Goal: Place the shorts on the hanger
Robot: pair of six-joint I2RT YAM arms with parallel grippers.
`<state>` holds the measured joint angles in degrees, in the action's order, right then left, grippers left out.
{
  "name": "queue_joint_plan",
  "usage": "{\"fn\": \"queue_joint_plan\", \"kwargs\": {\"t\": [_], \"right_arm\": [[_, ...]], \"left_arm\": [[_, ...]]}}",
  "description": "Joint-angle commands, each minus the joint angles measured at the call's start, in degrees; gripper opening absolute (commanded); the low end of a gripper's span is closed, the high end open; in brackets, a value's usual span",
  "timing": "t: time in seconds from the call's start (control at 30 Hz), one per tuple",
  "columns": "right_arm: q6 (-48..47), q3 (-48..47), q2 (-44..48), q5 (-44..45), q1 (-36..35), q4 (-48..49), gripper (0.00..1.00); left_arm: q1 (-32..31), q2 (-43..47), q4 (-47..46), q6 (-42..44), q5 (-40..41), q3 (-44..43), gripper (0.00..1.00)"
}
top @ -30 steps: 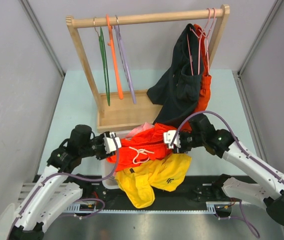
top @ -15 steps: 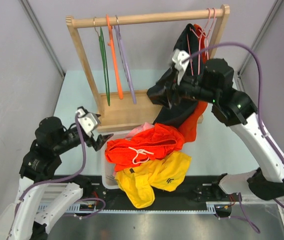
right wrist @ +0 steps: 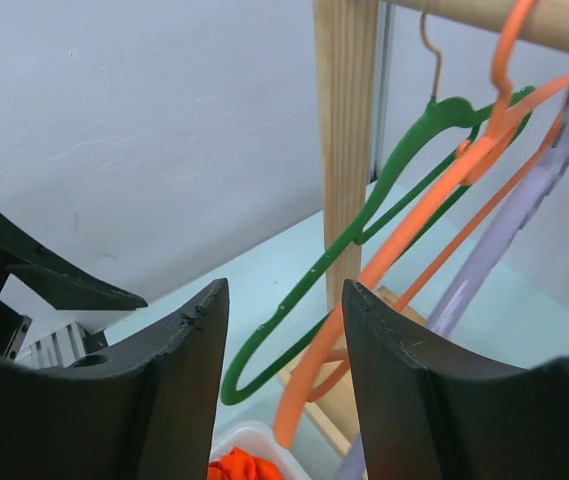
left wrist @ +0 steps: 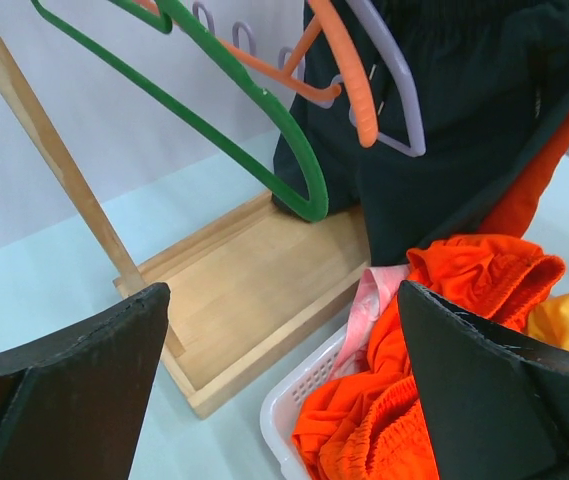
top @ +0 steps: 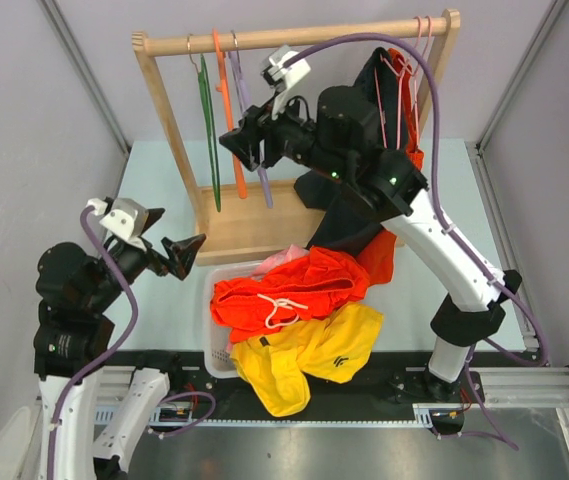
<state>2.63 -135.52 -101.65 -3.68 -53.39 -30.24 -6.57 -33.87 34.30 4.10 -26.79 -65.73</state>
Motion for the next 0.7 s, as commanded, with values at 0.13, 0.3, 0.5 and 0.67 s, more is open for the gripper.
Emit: {"fn": "queue_joint_plan", "kwargs": {"t": [0.13, 0.3, 0.5, 0.67], "right_arm": [[-0.3, -3.2, -1.9, 14.7, -3.7, 2.1, 0.51], [-0.4, -2.2, -2.8, 15.6, -3.9, 2.0, 0.50], [2.7, 0.4, -3.3, 14.1, -2.0, 3.9, 0.49], [4.6, 1.8, -4.4, 12.7, 0.3, 4.4, 0.45]], "left_arm": [[1.6, 2.2, -3.4, -3.2, -2.9, -0.2, 1.00], [1.6, 2.1, -3.5, -2.6, -2.7, -0.1, 1.00], [1.6, 2.1, -4.7, -2.4, -2.6, 0.1, 1.00], [1.6, 2.0, -5.0, -2.4, -2.9, 0.3, 1.00]]}}
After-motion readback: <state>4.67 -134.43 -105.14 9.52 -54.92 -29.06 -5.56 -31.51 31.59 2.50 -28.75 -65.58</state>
